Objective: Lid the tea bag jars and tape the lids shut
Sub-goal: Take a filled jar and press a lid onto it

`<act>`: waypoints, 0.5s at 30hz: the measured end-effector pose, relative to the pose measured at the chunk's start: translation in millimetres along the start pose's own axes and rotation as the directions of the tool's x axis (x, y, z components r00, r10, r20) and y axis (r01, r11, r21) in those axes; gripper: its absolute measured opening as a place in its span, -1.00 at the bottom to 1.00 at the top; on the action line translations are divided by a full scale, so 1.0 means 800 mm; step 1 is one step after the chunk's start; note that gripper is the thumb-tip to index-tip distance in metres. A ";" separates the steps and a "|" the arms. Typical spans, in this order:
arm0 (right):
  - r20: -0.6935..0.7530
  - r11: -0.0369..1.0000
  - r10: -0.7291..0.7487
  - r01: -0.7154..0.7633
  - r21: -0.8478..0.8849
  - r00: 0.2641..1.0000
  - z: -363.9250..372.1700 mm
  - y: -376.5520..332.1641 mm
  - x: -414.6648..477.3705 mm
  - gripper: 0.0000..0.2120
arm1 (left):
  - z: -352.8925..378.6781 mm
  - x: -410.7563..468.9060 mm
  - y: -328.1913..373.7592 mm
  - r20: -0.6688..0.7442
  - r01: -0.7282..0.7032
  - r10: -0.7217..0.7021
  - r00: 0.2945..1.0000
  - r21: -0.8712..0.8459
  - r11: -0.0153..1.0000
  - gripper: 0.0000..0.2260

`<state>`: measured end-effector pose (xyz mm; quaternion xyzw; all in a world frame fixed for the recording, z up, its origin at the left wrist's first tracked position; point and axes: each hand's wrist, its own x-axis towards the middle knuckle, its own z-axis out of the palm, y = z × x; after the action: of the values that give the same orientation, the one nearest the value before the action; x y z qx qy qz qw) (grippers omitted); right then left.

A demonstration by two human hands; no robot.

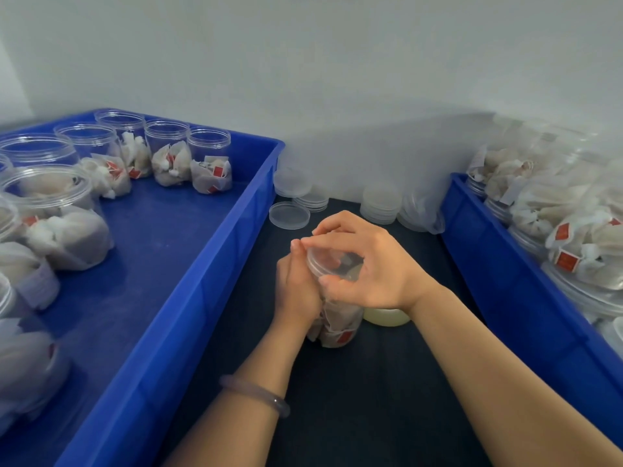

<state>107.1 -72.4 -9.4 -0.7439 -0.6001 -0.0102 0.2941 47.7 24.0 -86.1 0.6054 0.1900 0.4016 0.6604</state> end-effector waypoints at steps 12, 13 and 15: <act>0.101 0.995 0.004 0.006 -0.095 0.995 -0.003 0.000 -0.005 -0.54 | -0.006 0.006 -0.010 0.109 -0.208 0.178 0.978 0.474 0.856 -0.87; 0.077 0.992 0.042 -0.032 -0.124 0.996 0.000 -0.004 -0.006 -0.54 | -0.003 0.008 -0.013 0.084 -0.196 0.177 0.981 0.496 0.846 -0.83; 0.007 0.962 0.131 -0.125 -0.244 0.991 0.009 -0.011 -0.006 -0.52 | 0.005 0.006 -0.014 0.049 -0.159 0.162 0.986 0.595 0.788 -0.82</act>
<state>95.8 -72.4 -13.0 -0.8116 -0.5484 -0.0559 0.1937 56.6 25.6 -94.6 0.7952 0.2561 0.3775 0.3994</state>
